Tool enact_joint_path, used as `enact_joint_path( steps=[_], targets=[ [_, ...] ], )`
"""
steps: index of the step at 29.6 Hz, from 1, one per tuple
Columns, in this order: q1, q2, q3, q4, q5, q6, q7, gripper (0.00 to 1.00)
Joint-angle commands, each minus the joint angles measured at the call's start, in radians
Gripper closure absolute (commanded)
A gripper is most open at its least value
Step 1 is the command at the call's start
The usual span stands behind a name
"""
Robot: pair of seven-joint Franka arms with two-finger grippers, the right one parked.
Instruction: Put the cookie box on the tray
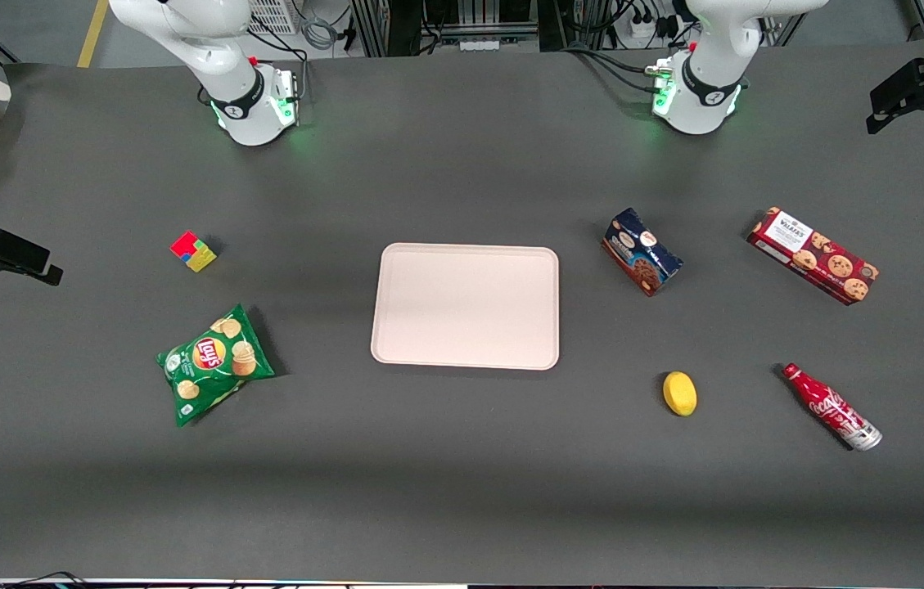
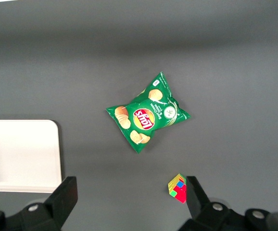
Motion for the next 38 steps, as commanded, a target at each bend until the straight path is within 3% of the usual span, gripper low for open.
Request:
enact_joint_path(
  steps=[1, 38],
  targets=[
    [-0.002, 0.013, 0.0, 0.049, 0.008, -0.021, -0.012, 0.0],
    [0.0, 0.015, 0.006, 0.049, 0.005, -0.026, 0.003, 0.0]
  ],
)
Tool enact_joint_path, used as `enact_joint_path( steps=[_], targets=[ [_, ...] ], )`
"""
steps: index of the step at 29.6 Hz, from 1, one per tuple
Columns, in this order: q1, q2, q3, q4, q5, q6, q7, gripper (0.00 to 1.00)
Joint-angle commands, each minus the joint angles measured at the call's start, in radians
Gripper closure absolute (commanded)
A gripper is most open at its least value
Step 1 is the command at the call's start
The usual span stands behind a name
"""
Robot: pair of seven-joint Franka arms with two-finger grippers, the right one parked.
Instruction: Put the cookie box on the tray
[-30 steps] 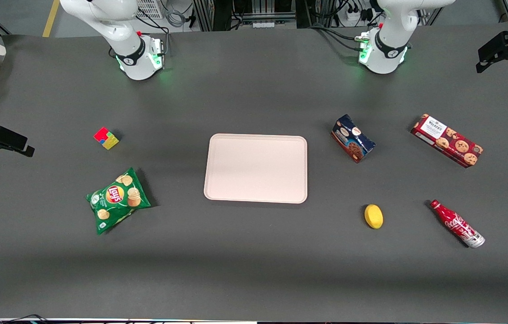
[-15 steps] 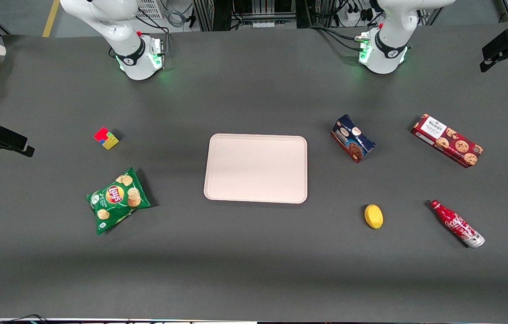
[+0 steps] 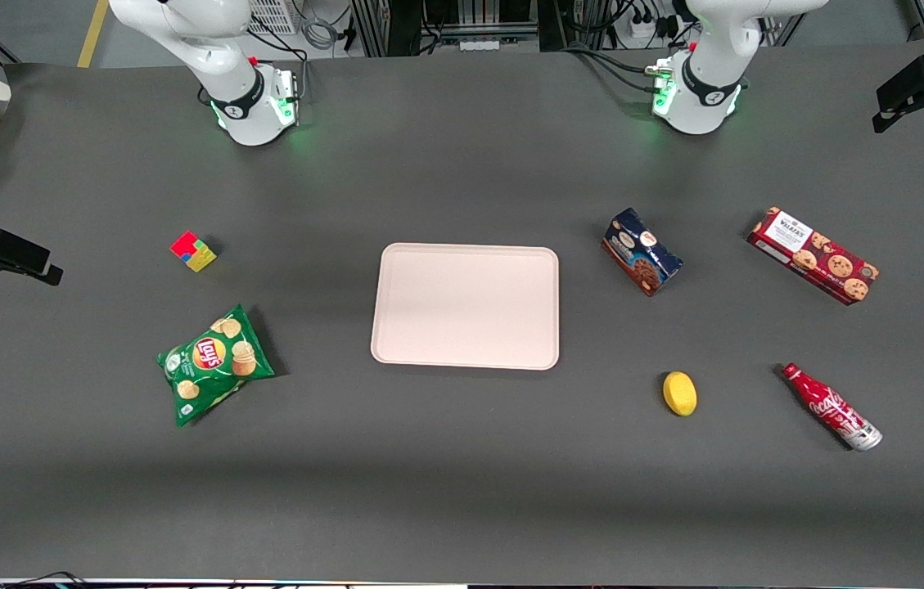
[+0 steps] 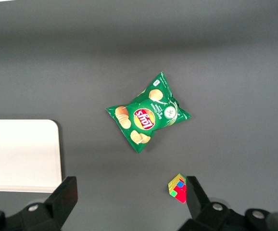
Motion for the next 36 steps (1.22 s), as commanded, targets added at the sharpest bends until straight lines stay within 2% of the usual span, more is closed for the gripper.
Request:
enact_joint_path(
  steps=[1, 13, 20, 24, 30, 36],
  targets=[
    [0.0, 0.006, 0.003, 0.025, 0.004, -0.027, 0.004, 0.0],
    [-0.002, 0.003, 0.003, 0.032, 0.003, -0.051, 0.004, 0.0],
    [-0.005, 0.011, 0.0, 0.187, -0.005, -0.218, -0.024, 0.0],
    [-0.01, 0.012, -0.015, 0.233, -0.012, -0.283, -0.139, 0.0],
    [-0.011, 0.014, -0.104, 0.219, -0.089, -0.311, -0.39, 0.0],
    [-0.026, 0.02, -0.16, 0.086, -0.18, -0.222, -0.599, 0.0]
  ],
)
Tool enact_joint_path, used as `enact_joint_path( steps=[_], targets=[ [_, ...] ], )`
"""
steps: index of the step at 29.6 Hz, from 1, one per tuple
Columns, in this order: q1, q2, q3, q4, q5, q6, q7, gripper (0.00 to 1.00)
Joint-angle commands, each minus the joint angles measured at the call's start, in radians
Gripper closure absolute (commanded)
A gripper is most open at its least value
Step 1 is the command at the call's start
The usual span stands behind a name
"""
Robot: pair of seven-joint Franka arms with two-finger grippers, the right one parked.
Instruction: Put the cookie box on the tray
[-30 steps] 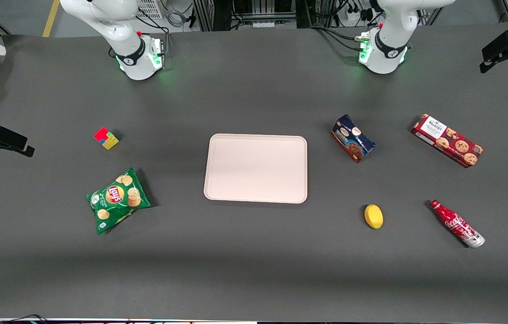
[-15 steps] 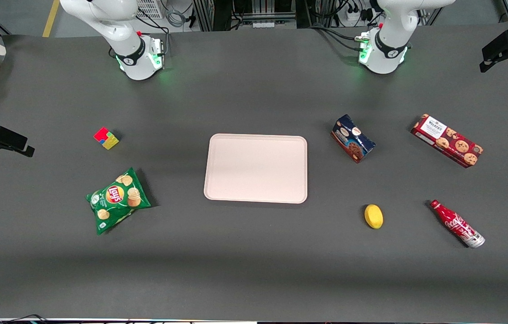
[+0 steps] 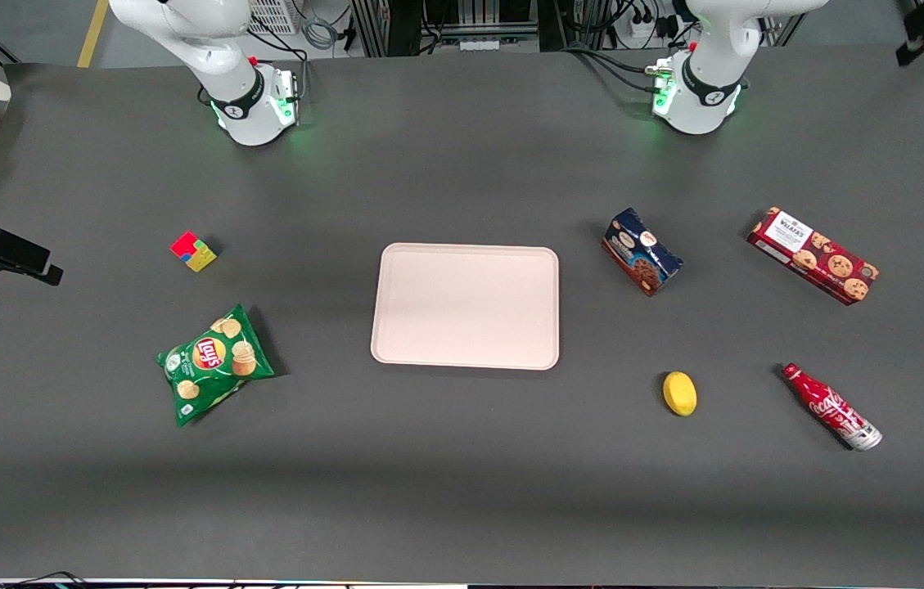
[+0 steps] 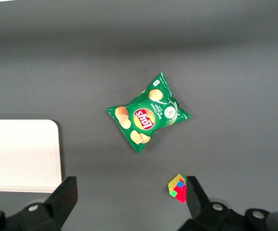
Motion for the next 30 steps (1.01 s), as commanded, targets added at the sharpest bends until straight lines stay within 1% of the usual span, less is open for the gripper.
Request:
enact_joint_path(
  steps=[1, 3, 6, 13, 16, 18, 23, 30],
  targets=[
    [-0.024, 0.012, -0.037, -0.134, -0.059, 0.099, -0.194, 0.0],
    [-0.037, 0.013, -0.044, -0.197, -0.063, 0.157, -0.248, 0.0],
    [-0.044, 0.018, -0.047, -0.327, -0.065, 0.255, -0.254, 0.0],
    [-0.051, 0.018, -0.057, -0.643, -0.065, 0.593, -0.265, 0.0],
    [-0.052, 0.021, -0.057, -0.749, -0.065, 0.735, -0.268, 0.0],
    [-0.052, 0.048, -0.058, -0.786, -0.065, 0.814, -0.268, 0.0],
    [-0.055, 0.153, -0.081, -0.797, -0.07, 0.933, -0.304, 0.0],
    [-0.061, 0.222, -0.121, -0.848, -0.07, 1.11, -0.392, 0.0]
  ],
)
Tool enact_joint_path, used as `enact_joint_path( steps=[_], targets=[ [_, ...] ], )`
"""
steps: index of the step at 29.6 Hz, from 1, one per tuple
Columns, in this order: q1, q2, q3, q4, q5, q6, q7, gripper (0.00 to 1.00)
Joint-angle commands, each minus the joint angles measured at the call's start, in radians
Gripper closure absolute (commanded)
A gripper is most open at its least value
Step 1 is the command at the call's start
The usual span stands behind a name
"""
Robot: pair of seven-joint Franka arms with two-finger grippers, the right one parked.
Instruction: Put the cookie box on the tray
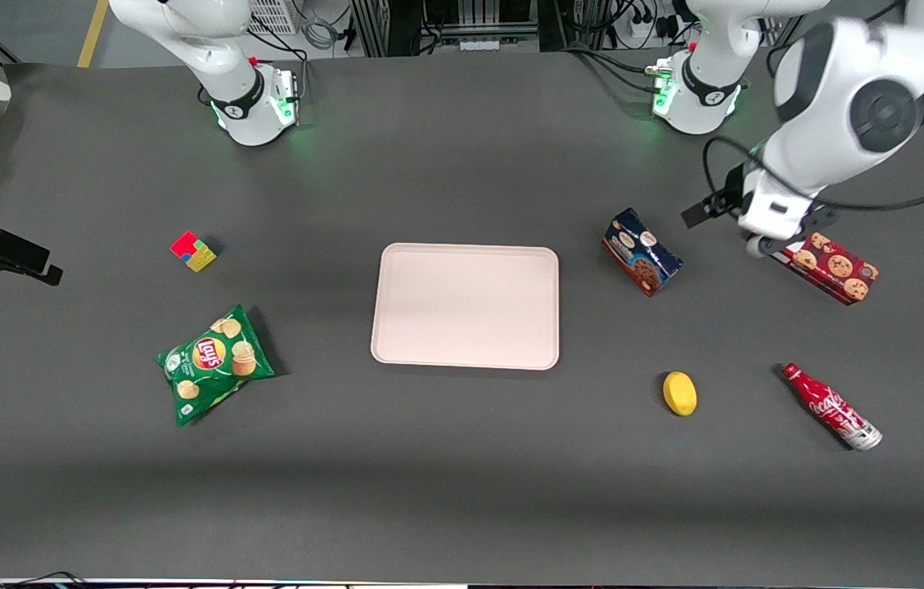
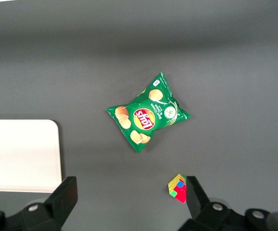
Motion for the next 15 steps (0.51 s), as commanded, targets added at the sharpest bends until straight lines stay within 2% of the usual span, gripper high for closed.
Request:
enact_joint_path(
  steps=[1, 15],
  targets=[
    [-0.019, 0.047, -0.023, -0.028, -0.008, 0.118, -0.086, 0.0],
    [-0.023, 0.102, -0.046, -0.143, 0.008, 0.335, -0.083, 0.0]
  ],
)
